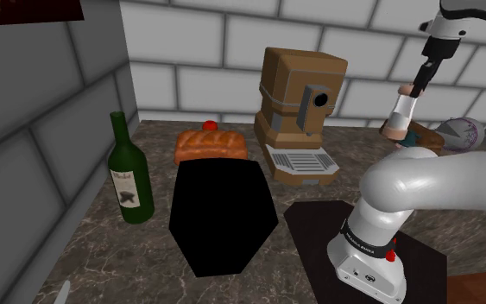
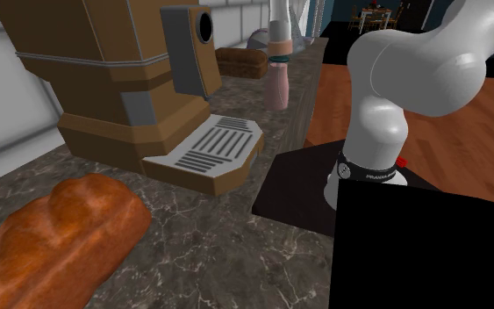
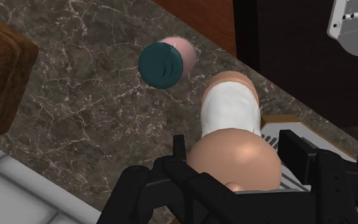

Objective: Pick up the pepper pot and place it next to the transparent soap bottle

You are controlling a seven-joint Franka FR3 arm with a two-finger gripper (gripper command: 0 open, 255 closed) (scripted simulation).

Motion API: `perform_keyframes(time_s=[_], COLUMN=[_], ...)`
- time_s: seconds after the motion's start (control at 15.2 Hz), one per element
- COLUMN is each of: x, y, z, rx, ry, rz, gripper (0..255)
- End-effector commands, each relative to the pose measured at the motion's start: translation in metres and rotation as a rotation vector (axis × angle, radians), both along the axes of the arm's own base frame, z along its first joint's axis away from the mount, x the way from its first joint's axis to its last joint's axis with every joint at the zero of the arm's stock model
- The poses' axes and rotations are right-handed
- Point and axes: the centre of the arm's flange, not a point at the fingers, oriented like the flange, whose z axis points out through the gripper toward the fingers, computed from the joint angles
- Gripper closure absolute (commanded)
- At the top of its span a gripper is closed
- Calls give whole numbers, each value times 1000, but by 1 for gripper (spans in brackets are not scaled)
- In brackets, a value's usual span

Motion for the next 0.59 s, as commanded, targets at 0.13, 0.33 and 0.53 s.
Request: perform_keyframes(time_s=[0.13,0.33,0.53], x=[0,0,0], y=[-1,-1,-1], z=[-21,-36,-52], rx=[0,0,0], ry=[0,0,0], rz=[0,0,0], gripper=[255,255,255])
